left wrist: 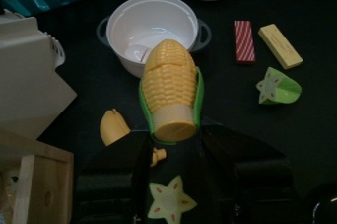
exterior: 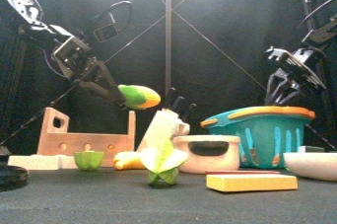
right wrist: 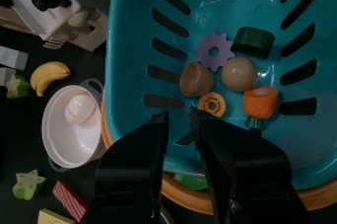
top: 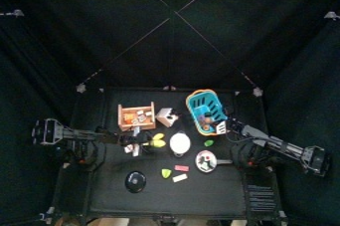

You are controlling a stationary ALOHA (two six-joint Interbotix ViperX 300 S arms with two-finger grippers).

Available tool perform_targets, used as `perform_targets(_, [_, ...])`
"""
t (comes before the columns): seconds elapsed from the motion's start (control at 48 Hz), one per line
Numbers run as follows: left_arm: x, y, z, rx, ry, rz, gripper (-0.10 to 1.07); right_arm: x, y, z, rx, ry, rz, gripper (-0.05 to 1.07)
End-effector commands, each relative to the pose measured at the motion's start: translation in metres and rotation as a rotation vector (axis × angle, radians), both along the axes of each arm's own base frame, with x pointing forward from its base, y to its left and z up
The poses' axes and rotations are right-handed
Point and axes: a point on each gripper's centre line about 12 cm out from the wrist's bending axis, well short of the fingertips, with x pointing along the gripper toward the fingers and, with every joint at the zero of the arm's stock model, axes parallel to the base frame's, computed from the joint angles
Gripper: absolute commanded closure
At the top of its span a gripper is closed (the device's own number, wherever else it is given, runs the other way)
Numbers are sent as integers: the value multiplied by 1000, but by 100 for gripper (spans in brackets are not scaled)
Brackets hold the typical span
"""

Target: Regrasp corn

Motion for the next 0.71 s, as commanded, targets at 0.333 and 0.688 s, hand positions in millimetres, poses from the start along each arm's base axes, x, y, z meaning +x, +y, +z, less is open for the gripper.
perform_targets(0.333, [11, -5, 24, 10, -166, -86, 36, 71, 62, 57, -167, -411, 388, 37])
perform_targets(0.688, [15, -18, 37, -10, -336, -195, 36, 126, 107, 73, -296, -557, 668, 36])
